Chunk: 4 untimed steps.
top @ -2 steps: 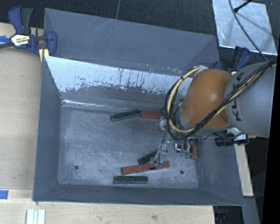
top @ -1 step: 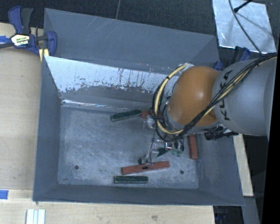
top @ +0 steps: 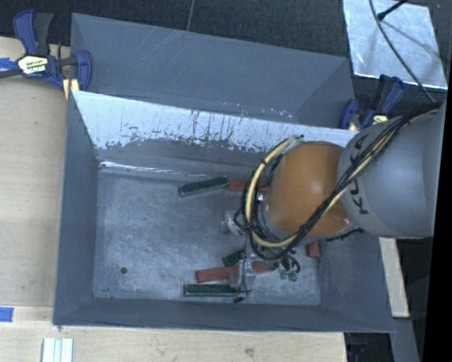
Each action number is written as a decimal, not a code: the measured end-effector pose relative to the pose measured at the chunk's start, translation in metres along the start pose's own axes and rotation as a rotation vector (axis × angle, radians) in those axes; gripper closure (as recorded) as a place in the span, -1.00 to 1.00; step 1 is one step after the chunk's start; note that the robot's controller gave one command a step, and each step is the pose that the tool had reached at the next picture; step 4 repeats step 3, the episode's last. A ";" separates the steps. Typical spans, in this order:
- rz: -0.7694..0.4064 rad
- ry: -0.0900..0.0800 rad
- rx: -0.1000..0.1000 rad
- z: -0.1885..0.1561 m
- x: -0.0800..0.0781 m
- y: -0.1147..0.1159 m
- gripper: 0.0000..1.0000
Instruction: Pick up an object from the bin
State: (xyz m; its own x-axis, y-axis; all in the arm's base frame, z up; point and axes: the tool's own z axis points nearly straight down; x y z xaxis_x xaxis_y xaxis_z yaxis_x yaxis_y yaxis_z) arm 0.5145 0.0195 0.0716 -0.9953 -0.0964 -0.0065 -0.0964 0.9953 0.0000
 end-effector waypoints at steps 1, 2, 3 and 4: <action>0.003 -0.001 0.000 -0.001 -0.002 0.000 -1.00; 0.002 0.000 -0.001 -0.003 -0.002 0.000 1.00; 0.005 0.002 0.001 -0.122 -0.004 0.000 1.00; 0.005 0.002 0.001 -0.122 -0.004 0.000 1.00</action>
Offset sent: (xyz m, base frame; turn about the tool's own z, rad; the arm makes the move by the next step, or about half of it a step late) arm 0.0000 0.0000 0.0000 0.0000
